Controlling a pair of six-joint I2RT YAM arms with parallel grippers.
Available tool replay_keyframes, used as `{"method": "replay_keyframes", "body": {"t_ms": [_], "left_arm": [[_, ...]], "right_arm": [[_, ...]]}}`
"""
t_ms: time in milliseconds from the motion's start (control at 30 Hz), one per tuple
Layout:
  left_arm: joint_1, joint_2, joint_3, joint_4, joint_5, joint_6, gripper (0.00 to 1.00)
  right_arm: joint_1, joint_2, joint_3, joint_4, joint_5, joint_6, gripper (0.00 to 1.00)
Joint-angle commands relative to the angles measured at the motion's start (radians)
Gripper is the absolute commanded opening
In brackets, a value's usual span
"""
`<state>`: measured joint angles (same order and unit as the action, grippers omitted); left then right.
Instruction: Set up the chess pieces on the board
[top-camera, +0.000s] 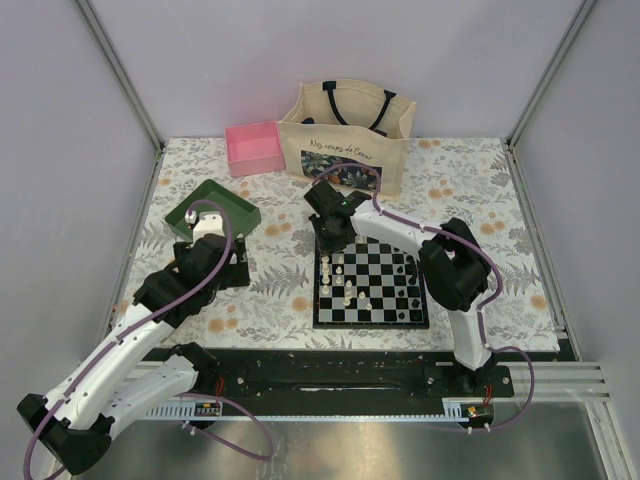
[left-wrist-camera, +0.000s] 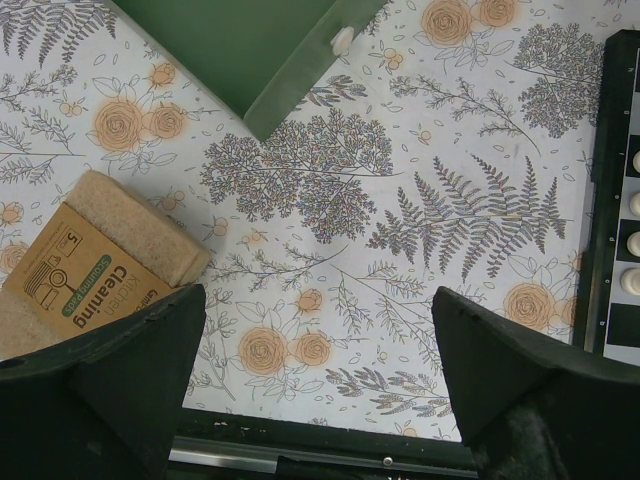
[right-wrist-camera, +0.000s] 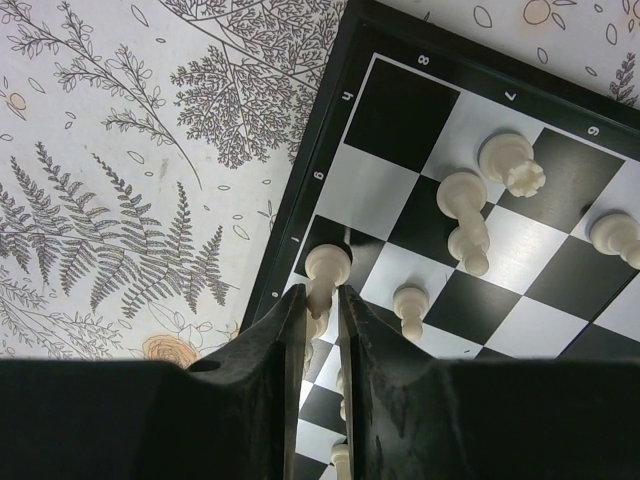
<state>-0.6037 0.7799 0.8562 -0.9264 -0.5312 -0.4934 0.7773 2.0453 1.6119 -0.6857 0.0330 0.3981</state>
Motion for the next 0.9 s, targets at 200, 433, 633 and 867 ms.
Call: {"method": "replay_keyframes", "body": {"t_ms": [200, 433, 633, 867], "left_arm": [[0.002, -0.004, 0.026, 0.029, -0.001, 0.013, 0.99], [0.004, 0.010, 0.027, 0.029, -0.001, 0.015, 0.99], [0.004, 0.007, 0.027, 0.028, -0.004, 0.015, 0.99], [0.002, 0.018, 0.029, 0.029, 0.007, 0.018, 0.99]], "right_arm": [[0.011, -0.003, 0.057, -0.011, 0.004, -0.012, 0.32], [0.011, -0.034, 0.109, -0.051, 0.031, -0.056, 0.36], [0.010, -0.073, 0.143, -0.063, 0.079, -0.087, 0.44], [0.005, -0.105, 0.144, -0.060, 0.110, -0.094, 0.60]]}}
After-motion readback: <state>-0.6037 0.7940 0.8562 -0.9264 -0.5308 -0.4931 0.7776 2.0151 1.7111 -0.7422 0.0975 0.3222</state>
